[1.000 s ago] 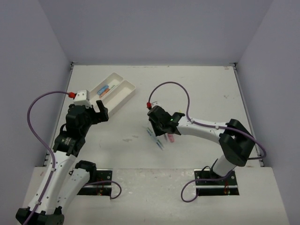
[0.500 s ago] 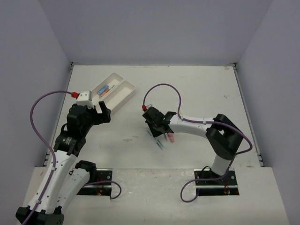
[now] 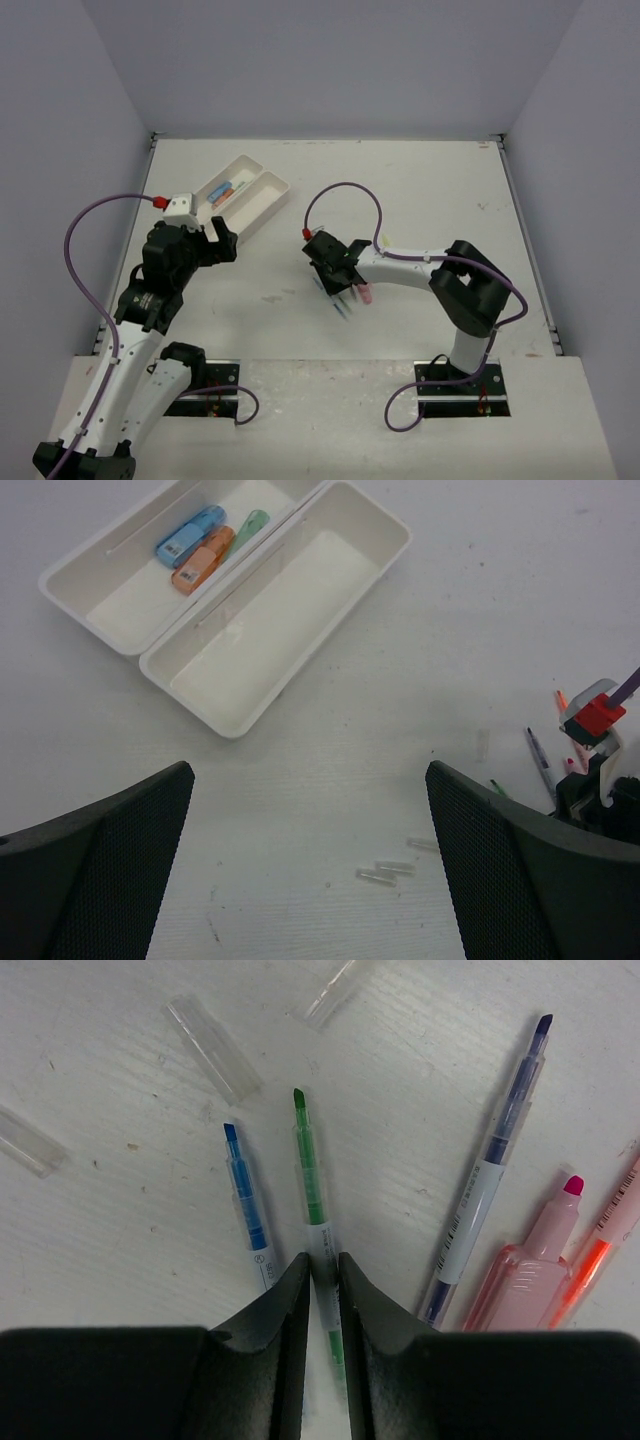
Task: Sort the stationery into containers
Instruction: Pick up the pen from the center of the board.
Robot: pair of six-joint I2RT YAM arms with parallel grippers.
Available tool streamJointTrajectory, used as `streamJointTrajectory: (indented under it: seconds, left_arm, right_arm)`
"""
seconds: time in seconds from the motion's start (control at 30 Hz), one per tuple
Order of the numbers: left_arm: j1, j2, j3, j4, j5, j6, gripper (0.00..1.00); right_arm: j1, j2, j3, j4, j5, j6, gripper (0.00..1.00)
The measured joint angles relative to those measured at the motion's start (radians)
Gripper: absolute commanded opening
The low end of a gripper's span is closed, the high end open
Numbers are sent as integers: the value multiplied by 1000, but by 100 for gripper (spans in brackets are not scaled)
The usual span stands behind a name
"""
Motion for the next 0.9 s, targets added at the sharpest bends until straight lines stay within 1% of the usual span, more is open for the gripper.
streamJointTrajectory:
  seconds: [0.07, 0.13, 0.17, 0.2, 0.23, 0.43, 0.53, 0.63, 0.7, 0.8, 0.9]
  left_arm:
    - [-1, 0, 0, 0, -1, 0, 100]
    - [-4, 1, 0, 0, -2, 0, 100]
    - [-5, 2, 0, 0, -3, -1, 100]
    - [-5, 3, 0, 0, -4, -1, 100]
    - [-5, 4, 0, 0, -8, -2, 100]
    - [-6, 45, 0, -12, -30, -68, 100]
    - [-6, 91, 0, -19, -3, -113, 100]
    - [-11, 145, 0, -11, 56, -147, 100]
    - [-61, 188, 0, 1, 60, -167, 100]
    - [-239, 329, 61, 6, 0, -186, 100]
    - [-362, 501, 128, 45, -39, -210, 100]
  right_arm:
    - [0, 0, -8, 8, 1, 1, 21]
    - [0, 0, -13, 15, 2, 1, 19]
    - [0, -2, -15, 18, 1, 2, 8]
    - [0, -3, -18, 21, 1, 2, 3]
    - [1, -7, -22, 26, 1, 4, 1]
    - [4, -83, -71, 0, 15, 2, 0]
    - [4, -173, -78, -27, 41, 2, 0]
    - [4, -303, -80, -42, 72, 2, 0]
    - [-4, -405, -85, -48, 88, 2, 0]
    - [-39, -564, -132, -46, 100, 7, 0]
    - [-93, -700, -194, -57, 107, 16, 0]
